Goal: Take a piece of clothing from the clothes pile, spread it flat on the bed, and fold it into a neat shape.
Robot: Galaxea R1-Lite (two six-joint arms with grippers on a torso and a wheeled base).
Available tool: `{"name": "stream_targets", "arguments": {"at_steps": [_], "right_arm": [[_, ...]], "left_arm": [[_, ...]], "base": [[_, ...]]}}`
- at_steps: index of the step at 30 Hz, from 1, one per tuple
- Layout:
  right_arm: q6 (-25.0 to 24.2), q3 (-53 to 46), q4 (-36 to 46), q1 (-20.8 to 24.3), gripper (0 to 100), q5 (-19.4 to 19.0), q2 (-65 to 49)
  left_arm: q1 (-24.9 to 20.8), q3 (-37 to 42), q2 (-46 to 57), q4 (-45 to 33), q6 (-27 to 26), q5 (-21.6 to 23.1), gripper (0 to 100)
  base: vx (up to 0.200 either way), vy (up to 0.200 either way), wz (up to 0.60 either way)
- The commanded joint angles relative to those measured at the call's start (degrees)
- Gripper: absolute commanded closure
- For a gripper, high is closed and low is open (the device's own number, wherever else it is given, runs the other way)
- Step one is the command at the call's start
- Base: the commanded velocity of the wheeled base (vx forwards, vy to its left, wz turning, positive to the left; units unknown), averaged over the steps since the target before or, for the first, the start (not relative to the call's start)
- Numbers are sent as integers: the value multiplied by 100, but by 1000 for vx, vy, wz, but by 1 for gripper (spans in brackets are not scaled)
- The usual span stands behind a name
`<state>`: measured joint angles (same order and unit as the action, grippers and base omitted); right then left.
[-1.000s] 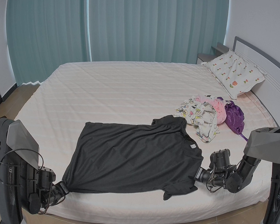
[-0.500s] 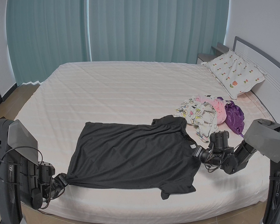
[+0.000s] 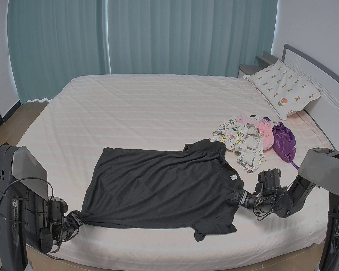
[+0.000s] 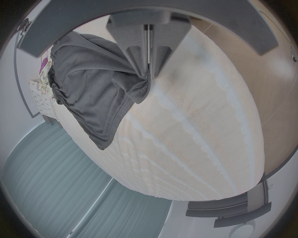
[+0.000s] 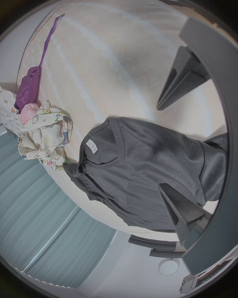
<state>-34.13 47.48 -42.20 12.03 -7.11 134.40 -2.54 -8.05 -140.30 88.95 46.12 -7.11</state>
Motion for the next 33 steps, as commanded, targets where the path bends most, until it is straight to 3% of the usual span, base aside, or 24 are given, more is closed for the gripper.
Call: {"name": "stream_targets", "arguments": {"at_steps": [1, 6, 7, 16, 25, 30, 31, 33], "right_arm": [[-6, 59, -25, 80, 0, 16, 218], [-14, 560, 28, 142, 0, 16, 552], [-14, 639, 28, 142, 100, 16, 570], [-427, 1668, 63, 80, 100, 16, 701], [-515, 2714, 28, 212, 100, 570, 1387], [-524, 2881, 37, 203, 100, 570, 1431], [-515, 2872, 46, 203, 0, 553, 1431], [-524, 2802, 37, 203, 0, 561, 1405]], "left_arm": [[-1, 14, -15, 96, 3, -1, 100], [-1, 31, -6, 96, 3, -1, 100], [-1, 31, -6, 96, 3, -1, 100], [-1, 14, -15, 96, 3, -10, 100], [-28, 14, -59, 96, -6, -124, 100], [-28, 14, -59, 96, -6, -124, 100], [-28, 5, -59, 96, -6, -124, 100], [-28, 5, -59, 96, -6, -124, 100]], "base": [[0, 0, 0], [0, 0, 0], [0, 0, 0], [0, 0, 0], [0, 0, 0], [0, 0, 0], [0, 0, 0], [0, 0, 0]]}}
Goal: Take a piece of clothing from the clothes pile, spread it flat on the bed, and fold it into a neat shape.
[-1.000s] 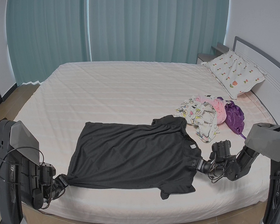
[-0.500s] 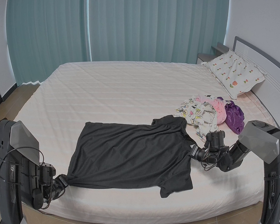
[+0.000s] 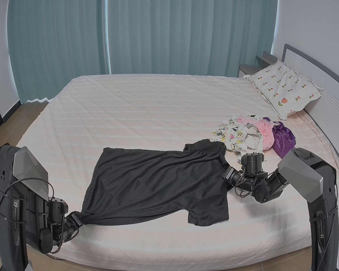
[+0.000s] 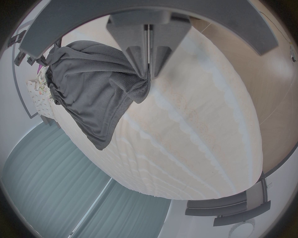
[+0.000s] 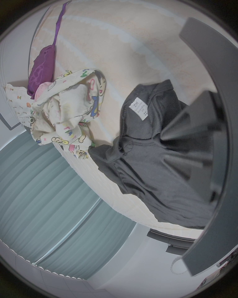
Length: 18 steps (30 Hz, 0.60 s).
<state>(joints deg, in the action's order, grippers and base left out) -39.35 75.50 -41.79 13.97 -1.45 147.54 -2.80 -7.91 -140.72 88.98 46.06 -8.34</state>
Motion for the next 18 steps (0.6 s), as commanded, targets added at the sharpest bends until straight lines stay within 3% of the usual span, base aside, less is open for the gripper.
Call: {"name": "stream_targets", "arguments": {"at_steps": [1, 11, 18], "right_arm": [[-2, -26, -5, 0, 0, -4, 55], [33, -1037, -84, -131, 0, -259, -850], [59, -2329, -145, 97, 0, -391, -1527]], "left_arm": [[-1, -9, -17, 93, 0, -1, 100], [-1, -9, -17, 93, 9, 16, 100], [-1, -9, -8, 93, 9, 34, 100]], "base": [[0, 0, 0], [0, 0, 0], [0, 0, 0]]}}
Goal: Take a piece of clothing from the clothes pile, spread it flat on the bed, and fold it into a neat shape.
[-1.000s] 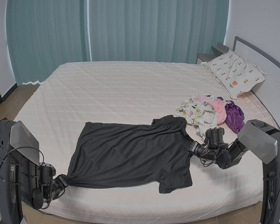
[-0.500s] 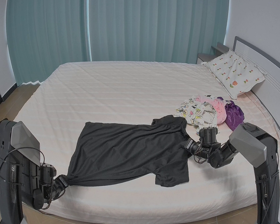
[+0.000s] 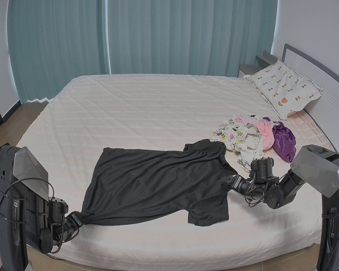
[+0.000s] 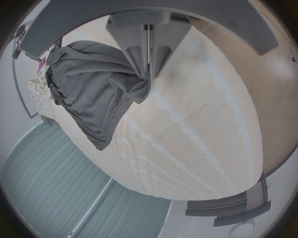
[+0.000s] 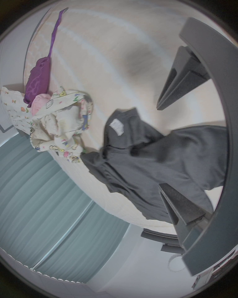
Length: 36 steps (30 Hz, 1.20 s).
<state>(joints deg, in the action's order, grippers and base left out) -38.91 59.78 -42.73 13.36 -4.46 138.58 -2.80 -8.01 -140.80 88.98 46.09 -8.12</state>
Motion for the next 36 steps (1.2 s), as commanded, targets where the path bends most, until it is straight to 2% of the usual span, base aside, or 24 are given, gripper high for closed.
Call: {"name": "stream_targets", "arguments": {"at_steps": [1, 4, 7, 16, 28, 36], "right_arm": [[15, -1048, -227, 246, 0, -151, -683], [15, -1645, -886, 404, 0, -222, -710], [33, -1997, -1159, 589, 0, -231, -666], [112, -2137, -1159, 861, 0, -257, -490], [437, -2085, -939, 808, 0, -266, -420], [622, -1768, -473, 844, 0, -529, -288]], "left_arm": [[-1, 1, 0, 93, 5, 12, 100], [8, 1, 0, 93, 5, 12, 100], [8, 1, 0, 93, 5, 12, 100], [8, 10, 0, 93, 5, 12, 100], [8, 1, 0, 93, 5, 12, 100], [8, 1, 0, 93, 5, 3, 100]], "base": [[0, 0, 0], [0, 0, 0], [0, 0, 0], [0, 0, 0], [0, 0, 0], [0, 0, 0]]}}
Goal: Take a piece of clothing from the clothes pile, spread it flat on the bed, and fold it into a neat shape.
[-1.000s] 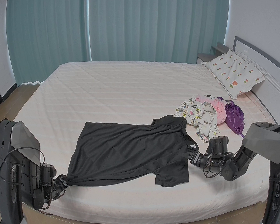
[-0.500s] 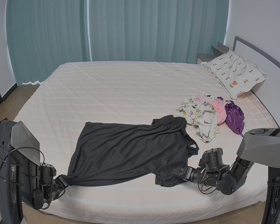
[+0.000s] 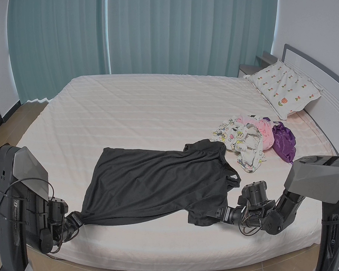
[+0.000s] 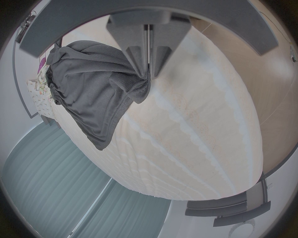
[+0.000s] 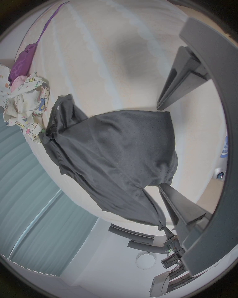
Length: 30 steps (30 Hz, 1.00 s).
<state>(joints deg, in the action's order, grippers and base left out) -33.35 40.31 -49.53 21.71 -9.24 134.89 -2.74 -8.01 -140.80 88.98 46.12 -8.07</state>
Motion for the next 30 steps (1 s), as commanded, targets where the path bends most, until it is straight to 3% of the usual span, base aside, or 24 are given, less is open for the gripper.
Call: {"name": "stream_targets", "arguments": {"at_steps": [1, 16, 19, 24, 30], "right_arm": [[92, 249, 268, 0, 100, -52, 90], [66, -164, 339, -150, 100, -104, -253], [57, -498, 348, -308, 100, -289, -674], [75, -1228, 444, -642, 100, -992, -1597], [145, -1817, 497, -721, 100, -1036, -1887]], "left_arm": [[2, 1, 0, 93, 3, -2, 100], [2, -8, 0, 93, 3, -19, 100], [-7, 45, 44, 93, -6, -28, 100], [-25, 212, 387, 93, -15, 7, 100], [-165, 590, 510, 102, -129, 7, 100]], "base": [[0, 0, 0], [0, 0, 0], [0, 0, 0], [0, 0, 0], [0, 0, 0]]}}
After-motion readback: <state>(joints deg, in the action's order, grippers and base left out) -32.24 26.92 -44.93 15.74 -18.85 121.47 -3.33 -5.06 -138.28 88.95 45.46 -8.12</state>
